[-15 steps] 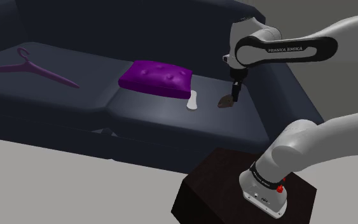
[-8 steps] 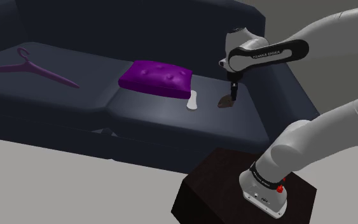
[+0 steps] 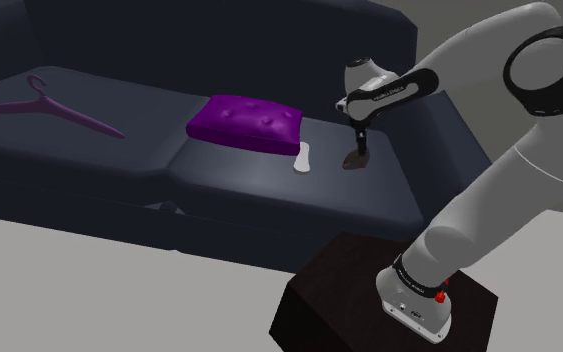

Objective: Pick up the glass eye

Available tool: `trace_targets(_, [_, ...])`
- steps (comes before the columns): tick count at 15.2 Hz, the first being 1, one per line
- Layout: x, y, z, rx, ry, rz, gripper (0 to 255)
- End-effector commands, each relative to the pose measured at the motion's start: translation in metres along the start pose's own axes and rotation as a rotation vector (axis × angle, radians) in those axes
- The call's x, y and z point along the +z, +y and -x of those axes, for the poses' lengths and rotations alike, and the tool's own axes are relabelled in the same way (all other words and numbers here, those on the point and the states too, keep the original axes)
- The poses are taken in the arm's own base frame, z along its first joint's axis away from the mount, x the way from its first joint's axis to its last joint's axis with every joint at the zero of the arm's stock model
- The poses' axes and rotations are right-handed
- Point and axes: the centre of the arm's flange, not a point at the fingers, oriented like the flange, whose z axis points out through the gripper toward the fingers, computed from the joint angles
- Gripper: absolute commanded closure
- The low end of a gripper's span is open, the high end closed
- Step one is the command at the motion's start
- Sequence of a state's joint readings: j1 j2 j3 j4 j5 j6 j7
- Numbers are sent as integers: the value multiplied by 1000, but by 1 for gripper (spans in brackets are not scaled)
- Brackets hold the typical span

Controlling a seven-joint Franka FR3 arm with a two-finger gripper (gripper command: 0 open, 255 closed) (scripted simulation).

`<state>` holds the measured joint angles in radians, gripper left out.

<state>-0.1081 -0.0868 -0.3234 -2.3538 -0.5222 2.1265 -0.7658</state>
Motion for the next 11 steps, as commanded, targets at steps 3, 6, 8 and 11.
trace_targets(3, [31,35,-15,-79,-15,31,0])
trace_targets(6, [46,33,-22,-79,-15,31,0])
trace_targets(8, [55,32,-26,-79,-15,31,0])
trace_targets(11, [68,30,-31,-79,-15,31,0])
